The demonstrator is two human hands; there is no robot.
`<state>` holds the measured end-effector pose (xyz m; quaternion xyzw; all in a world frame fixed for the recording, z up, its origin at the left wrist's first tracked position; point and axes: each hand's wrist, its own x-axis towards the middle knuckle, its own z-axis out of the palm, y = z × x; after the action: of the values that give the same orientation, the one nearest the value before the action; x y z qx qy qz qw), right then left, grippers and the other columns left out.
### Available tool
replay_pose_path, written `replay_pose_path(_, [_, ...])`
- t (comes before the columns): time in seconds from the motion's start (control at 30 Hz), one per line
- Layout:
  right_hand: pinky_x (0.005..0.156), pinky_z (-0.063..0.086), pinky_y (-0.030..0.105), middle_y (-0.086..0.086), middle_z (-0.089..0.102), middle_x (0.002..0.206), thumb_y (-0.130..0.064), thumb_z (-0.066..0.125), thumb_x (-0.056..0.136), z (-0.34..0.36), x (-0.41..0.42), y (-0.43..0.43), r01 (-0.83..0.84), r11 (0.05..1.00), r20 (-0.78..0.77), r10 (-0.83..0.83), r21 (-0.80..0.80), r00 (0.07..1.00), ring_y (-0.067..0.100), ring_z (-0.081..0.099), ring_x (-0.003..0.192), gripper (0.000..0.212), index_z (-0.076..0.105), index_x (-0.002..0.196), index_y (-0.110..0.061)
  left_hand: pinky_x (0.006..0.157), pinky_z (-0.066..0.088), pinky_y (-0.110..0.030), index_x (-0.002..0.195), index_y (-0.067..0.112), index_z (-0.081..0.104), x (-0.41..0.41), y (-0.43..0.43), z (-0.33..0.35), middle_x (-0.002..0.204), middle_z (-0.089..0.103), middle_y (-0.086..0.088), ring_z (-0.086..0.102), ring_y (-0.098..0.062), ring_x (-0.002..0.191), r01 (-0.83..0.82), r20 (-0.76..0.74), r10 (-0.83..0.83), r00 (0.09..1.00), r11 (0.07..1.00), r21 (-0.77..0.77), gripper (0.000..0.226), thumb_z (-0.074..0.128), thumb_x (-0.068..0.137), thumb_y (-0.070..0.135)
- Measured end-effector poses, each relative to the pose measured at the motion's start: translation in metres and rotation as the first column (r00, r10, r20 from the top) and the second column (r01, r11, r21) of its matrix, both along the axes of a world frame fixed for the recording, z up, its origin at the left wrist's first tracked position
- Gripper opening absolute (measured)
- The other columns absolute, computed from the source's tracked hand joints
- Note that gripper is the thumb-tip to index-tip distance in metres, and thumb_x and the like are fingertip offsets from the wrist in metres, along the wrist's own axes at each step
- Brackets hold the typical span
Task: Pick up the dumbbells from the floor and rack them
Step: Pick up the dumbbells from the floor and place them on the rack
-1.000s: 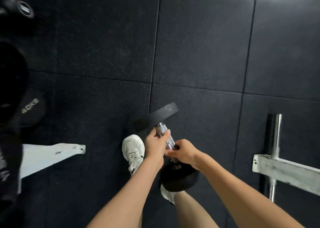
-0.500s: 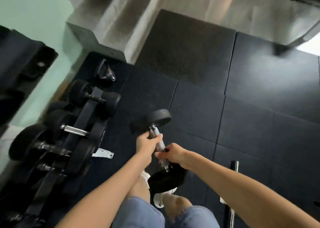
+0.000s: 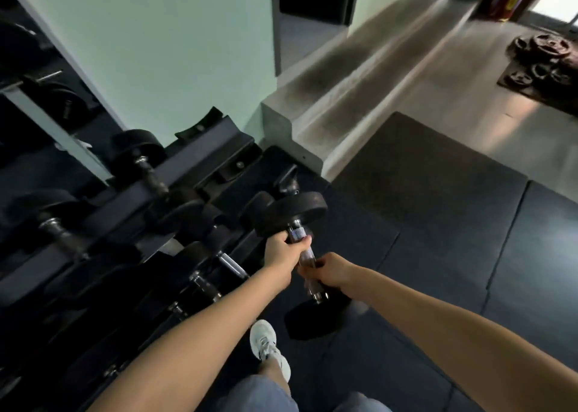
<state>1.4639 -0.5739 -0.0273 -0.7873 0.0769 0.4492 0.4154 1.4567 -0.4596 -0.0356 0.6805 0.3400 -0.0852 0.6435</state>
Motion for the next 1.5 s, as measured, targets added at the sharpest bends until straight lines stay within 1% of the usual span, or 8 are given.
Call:
replay_pose_path(0.2, [0.061, 0.046, 0.018, -0.001, 0.062, 0.072, -0.031, 0.069, 0.086, 0.01, 0.07, 0.102, -0.106, 0.993, 0.043, 0.104, 0.048, 0.994, 0.011, 0.056, 0.065, 0.022, 0.063, 0.075, -0.013, 0.069, 0.047, -0.025, 0.089, 0.007, 0.069, 0.059, 0.102, 0.014, 0.078, 0.066, -0.003, 0.06, -0.015, 0.074, -0.103, 0.041, 0.101, 0.994, 0.994, 0.046, 0.015, 0.073, 0.077, 0.015])
replay_pose_path(0.33, [0.069, 0.048, 0.025, 0.005, 0.066, 0.081, -0.035, 0.071, 0.083, 0.014, 0.122, 0.157, -0.209, 0.977, 0.064, 0.207, 0.033, 0.976, 0.017, 0.06, 0.074, 0.027, 0.065, 0.083, -0.009, 0.073, 0.047, -0.028, 0.09, 0.005, 0.068, 0.101, 0.156, 0.017, 0.081, 0.066, -0.006, 0.06, -0.018, 0.077, -0.182, 0.068, 0.177, 0.982, 0.98, 0.077, 0.018, 0.073, 0.078, 0.017])
replay_pose_path(0.5, [0.037, 0.03, 0.008, -0.004, 0.046, 0.058, -0.026, 0.067, 0.089, 0.022, 0.188, 0.205, -0.295, 0.955, 0.147, 0.29, 0.018, 0.946, 0.007, 0.04, 0.052, 0.038, 0.047, 0.058, -0.015, 0.084, 0.05, -0.032, 0.101, 0.004, 0.067, 0.16, 0.202, 0.016, 0.096, 0.07, -0.011, 0.065, -0.023, 0.088, -0.295, 0.071, 0.291, 0.954, 0.954, 0.048, 0.028, 0.073, 0.078, 0.019])
replay_pose_path(0.7, [0.068, 0.051, 0.024, 0.006, 0.068, 0.084, -0.021, 0.066, 0.088, 0.01, 0.268, 0.245, -0.364, 0.927, 0.143, 0.35, 0.093, 0.926, 0.015, 0.062, 0.075, 0.027, 0.068, 0.101, 0.002, 0.076, 0.047, -0.026, 0.098, 0.005, 0.068, 0.231, 0.236, 0.014, 0.093, 0.068, -0.01, 0.06, -0.019, 0.084, -0.401, 0.076, 0.398, 0.914, 0.915, 0.033, 0.024, 0.073, 0.078, 0.016])
replay_pose_path(0.9, [0.066, 0.047, 0.024, 0.004, 0.06, 0.069, -0.019, 0.064, 0.089, -0.014, 0.329, 0.274, -0.402, 0.91, 0.101, 0.393, 0.1, 0.914, 0.016, 0.057, 0.071, 0.024, 0.059, 0.068, -0.011, 0.082, 0.052, -0.035, 0.101, 0.005, 0.067, 0.288, 0.258, -0.004, 0.097, 0.069, -0.013, 0.065, -0.026, 0.092, -0.492, 0.013, 0.492, 0.871, 0.871, -0.006, 0.027, 0.074, 0.076, 0.012])
replay_pose_path(1.07, [0.06, 0.048, 0.021, 0.005, 0.062, 0.072, -0.017, 0.068, 0.087, -0.04, 0.353, 0.289, -0.406, 0.907, 0.064, 0.401, 0.113, 0.914, 0.012, 0.057, 0.064, 0.015, 0.064, 0.089, -0.002, 0.084, 0.053, -0.038, 0.086, 0.009, 0.064, 0.308, 0.269, -0.024, 0.079, 0.064, -0.008, 0.063, -0.024, 0.084, -0.555, -0.019, 0.555, 0.832, 0.831, -0.044, 0.014, 0.073, 0.076, 0.005])
replay_pose_path(1.3, [0.051, 0.047, 0.013, 0.001, 0.066, 0.075, -0.019, 0.066, 0.089, -0.049, 0.369, 0.285, -0.399, 0.905, -0.033, 0.408, 0.146, 0.913, 0.008, 0.061, 0.064, 0.017, 0.067, 0.096, -0.004, 0.087, 0.055, -0.046, 0.085, 0.009, 0.069, 0.315, 0.265, -0.039, 0.089, 0.073, -0.013, 0.069, -0.03, 0.089, -0.527, -0.008, 0.529, 0.849, 0.848, 0.056, 0.03, 0.078, 0.06, 0.025])
replay_pose_path(1.5, [0.06, 0.043, 0.019, 0.004, 0.062, 0.08, -0.026, 0.064, 0.09, -0.051, 0.366, 0.287, -0.481, 0.875, 0.039, 0.479, 0.058, 0.877, 0.012, 0.056, 0.071, 0.027, 0.067, 0.097, -0.001, 0.093, 0.052, -0.041, 0.096, 0.011, 0.069, 0.314, 0.263, -0.038, 0.1, 0.072, -0.011, 0.067, -0.025, 0.095, -0.515, -0.026, 0.518, 0.855, 0.854, 0.077, 0.022, 0.074, 0.075, 0.018])
